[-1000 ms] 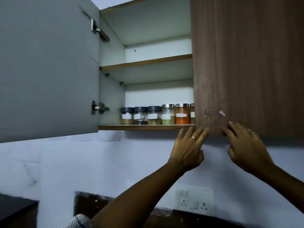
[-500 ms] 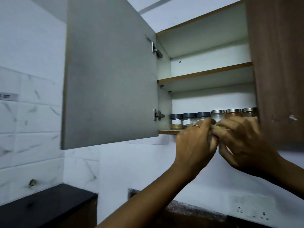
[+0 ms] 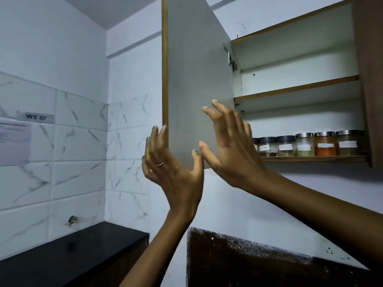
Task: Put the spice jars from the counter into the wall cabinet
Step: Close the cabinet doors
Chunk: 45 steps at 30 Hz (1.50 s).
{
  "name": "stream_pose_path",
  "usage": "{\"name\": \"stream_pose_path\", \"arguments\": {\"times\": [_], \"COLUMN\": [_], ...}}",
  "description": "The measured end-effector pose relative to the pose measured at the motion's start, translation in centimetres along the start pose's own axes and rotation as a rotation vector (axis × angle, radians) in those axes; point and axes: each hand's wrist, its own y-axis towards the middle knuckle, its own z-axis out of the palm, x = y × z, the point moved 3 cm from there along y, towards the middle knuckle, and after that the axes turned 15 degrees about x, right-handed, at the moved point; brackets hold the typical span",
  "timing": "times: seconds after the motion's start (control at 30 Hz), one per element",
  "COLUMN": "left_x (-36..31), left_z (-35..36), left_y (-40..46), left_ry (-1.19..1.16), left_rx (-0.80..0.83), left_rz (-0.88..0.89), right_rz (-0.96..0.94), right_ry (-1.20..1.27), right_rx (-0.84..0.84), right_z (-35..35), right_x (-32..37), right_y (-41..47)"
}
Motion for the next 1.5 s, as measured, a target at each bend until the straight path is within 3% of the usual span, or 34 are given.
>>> {"name": "stream_pose_path", "arguments": {"times": [0.1,0.23,0.37,0.6,1.07,1.27,1.5], "left_x": [4.3,7.2,8.3,9.2,5.5,1.1,-5.2], "left_z": [-0.7,0.2,1.4,2.9,4.3,5.8,8.8], "left_y": [-0.5,-0.6,-0.1,1.0,-0.8,-2.8,-5.3], "left_ry": [-0.050,-0.309,-0.486,-0.575,-0.179,-0.272,-0.375], "left_rx": [0.036,0.259,0.408,0.352,0.393,0.357,0.451], "left_rz": [-0.151,-0.338,-0.404,-0.596,-0.368,-0.284,0.016], "right_rz": [0.074,0.249,0.379,0.439,0.411,0.390,0.471], "right_ry": [0.120,0.221,0.281,0.379,0.458,0.488,0.664], "right_rx": [0.110,0.276,0.374,0.323,0.187,0.120,-0.001], "right_z": [3.6,7.6,11.2,13.7,10.8,7.3,2.2], "right_x": [5.7,6.1,6.2,6.8,4.6,1.5,-2.8], "right_y": [3.4,6.0,6.8,7.3,4.8,2.5,-1.4]}}
